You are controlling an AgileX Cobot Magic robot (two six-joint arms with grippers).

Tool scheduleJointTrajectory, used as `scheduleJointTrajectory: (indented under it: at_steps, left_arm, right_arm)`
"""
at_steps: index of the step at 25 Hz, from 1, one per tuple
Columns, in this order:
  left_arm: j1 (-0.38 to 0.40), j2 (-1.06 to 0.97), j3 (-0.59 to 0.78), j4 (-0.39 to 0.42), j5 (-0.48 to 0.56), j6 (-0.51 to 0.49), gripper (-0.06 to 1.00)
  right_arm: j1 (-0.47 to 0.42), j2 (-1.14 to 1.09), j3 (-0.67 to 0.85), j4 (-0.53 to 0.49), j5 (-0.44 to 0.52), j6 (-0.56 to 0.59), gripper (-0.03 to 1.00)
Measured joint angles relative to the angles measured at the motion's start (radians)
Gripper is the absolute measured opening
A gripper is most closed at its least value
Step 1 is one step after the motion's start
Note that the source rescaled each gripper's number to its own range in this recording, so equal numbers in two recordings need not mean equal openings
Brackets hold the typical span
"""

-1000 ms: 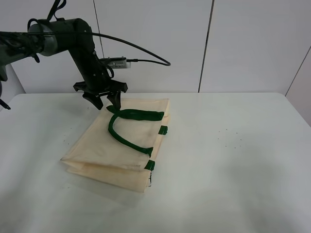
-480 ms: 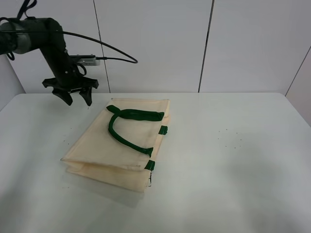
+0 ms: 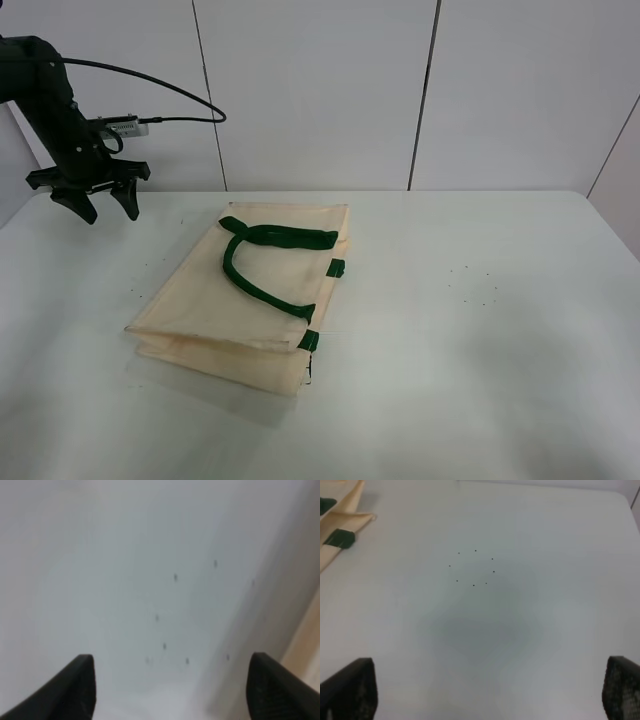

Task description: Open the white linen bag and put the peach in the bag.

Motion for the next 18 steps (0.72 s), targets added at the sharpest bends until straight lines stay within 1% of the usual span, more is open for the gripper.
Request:
scheduleJointTrajectory:
  at_steps: [5,8,9,18]
  left_arm:
    - [-0.004,-0.197,0.232,0.007,0.000,0.000,0.98]
    - [-0.004,-0.362,0.390,0.007,0.000,0.000,0.98]
    - [-0.004,-0.362,0.390,0.007,0.000,0.000,0.98]
    - [-0.005,-0.893,0.891,0.012,-0.007,0.002,0.98]
  right_arm:
    - [0.000,0.000,0.000,0.000,0.000,0.000,1.00]
    - [0.000,0.000,0.000,0.000,0.000,0.000,1.00]
    - [0.000,0.000,0.000,0.000,0.000,0.000,1.00]
    - [0.000,0.000,0.000,0.000,0.000,0.000,1.00]
